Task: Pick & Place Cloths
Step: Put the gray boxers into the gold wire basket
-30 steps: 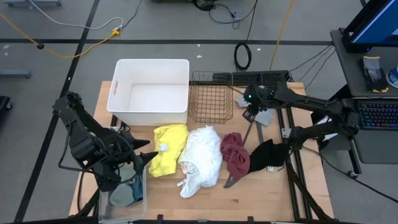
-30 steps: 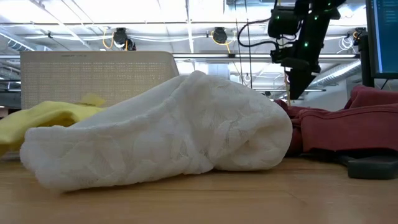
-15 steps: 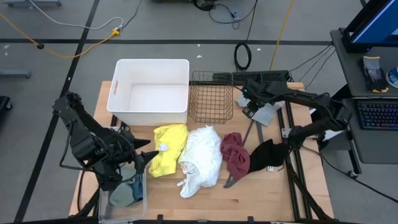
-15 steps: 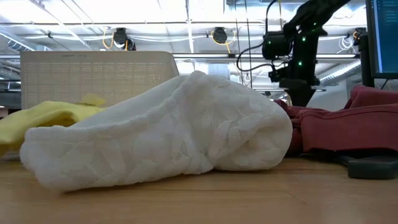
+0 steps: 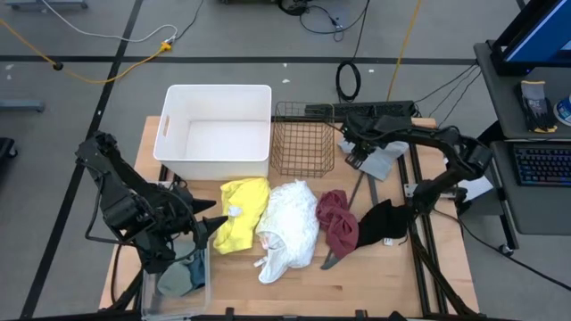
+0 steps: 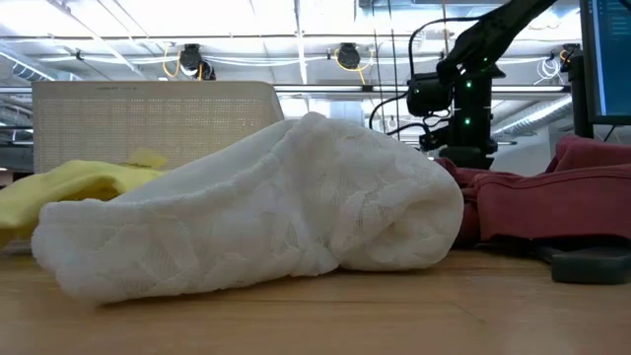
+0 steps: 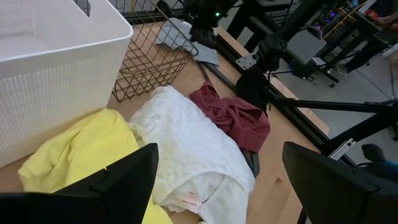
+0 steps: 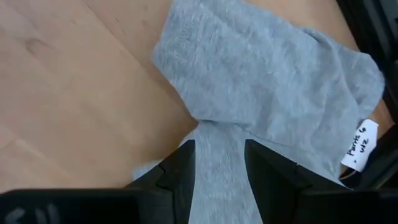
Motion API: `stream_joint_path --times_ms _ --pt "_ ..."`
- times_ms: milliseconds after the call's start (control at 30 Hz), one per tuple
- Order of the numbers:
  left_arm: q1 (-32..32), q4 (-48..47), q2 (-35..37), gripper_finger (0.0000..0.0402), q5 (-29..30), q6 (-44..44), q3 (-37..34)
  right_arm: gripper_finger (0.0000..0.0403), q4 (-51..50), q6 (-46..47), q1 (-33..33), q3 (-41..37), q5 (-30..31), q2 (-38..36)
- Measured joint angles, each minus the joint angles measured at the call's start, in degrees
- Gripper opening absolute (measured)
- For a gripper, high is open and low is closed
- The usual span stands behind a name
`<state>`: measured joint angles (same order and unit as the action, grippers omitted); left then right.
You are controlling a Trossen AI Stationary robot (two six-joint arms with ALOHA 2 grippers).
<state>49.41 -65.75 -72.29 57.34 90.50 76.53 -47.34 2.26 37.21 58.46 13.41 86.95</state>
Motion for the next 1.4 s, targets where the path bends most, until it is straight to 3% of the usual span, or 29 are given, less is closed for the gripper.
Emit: stream_joint_path --times_ms 400,767,1033,1200,1400 --pt "0.00 0.05 0.00 0.0347 -0.32 0.71 0.00 0.0132 8.91 -1.41 0.28 -5.48 -0.15 1.28" --pt "0.00 0.05 0.00 0.0347 -0.47 2.08 0.00 0.0132 20.80 1.77 0.33 -13.48 0.02 1.21" --pt "0.00 0.04 0.00 0.0347 -0.48 2.82 0.00 0.0130 23.62 4.24 0.28 -16.63 0.26 0.99" --pt "0.00 0.04 0.00 0.0347 -0.48 2.80 0.00 0.0101 23.45 4.59 0.29 -16.73 0.18 1.06" --pt "0.00 0.04 0.00 0.0347 -0.48 2.80 0.00 0.0029 23.17 4.57 0.28 -16.79 -0.10 1.13"
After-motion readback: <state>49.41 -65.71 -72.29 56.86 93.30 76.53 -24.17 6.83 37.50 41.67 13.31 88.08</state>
